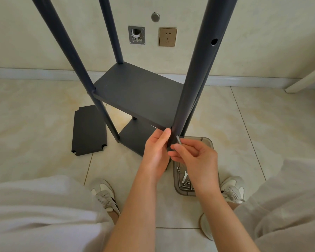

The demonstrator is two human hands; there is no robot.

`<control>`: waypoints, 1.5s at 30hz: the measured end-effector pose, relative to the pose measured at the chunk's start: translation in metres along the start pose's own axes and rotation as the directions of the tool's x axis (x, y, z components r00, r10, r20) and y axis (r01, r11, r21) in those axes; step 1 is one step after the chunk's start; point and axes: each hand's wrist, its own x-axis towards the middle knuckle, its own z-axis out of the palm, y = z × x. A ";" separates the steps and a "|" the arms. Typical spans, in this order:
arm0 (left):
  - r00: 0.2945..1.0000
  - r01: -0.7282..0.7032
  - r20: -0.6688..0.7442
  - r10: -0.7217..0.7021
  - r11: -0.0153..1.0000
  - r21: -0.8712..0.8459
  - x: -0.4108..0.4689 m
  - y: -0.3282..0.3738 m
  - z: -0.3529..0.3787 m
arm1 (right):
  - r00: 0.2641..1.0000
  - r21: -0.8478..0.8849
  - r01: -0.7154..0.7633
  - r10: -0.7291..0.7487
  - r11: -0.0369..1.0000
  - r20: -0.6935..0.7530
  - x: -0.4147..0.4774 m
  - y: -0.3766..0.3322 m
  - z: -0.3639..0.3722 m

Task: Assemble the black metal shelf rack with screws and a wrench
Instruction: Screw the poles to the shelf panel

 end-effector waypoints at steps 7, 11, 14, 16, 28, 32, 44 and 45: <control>1.000 -0.006 0.014 0.006 1.000 0.006 0.003 -0.003 -0.001 | 0.999 -0.033 0.020 -0.021 0.999 -0.032 0.005 -0.001 0.005; 1.000 -0.009 0.006 0.009 1.000 -0.012 0.003 -0.003 -0.001 | 0.997 -0.101 0.054 -0.060 0.993 -0.057 0.007 -0.001 0.005; 1.000 -0.009 -0.015 0.009 1.000 -0.001 0.003 -0.002 0.001 | 0.994 -0.103 0.070 -0.078 0.992 -0.081 0.007 0.000 0.005; 1.000 -0.017 -0.023 0.017 1.000 0.003 0.003 -0.003 0.002 | 0.991 -0.074 0.079 -0.086 0.994 -0.099 0.006 -0.001 0.005; 0.997 -0.029 -0.074 0.030 0.999 0.019 0.006 -0.004 0.003 | 0.970 -0.204 0.101 -0.142 0.974 -0.197 0.001 0.008 0.018; 0.997 -0.027 -0.069 0.027 1.000 0.005 0.006 -0.006 0.003 | 0.962 -0.249 0.103 -0.160 0.963 -0.220 -0.001 0.009 0.020; 0.998 -0.029 -0.048 0.030 1.000 0.009 0.004 -0.004 0.003 | 0.981 -0.148 0.008 -0.036 0.989 -0.193 0.005 -0.003 0.021; 0.998 -0.025 -0.058 0.026 0.999 0.020 0.004 -0.003 0.004 | 0.983 -0.160 0.004 -0.034 0.987 -0.181 0.005 -0.004 0.020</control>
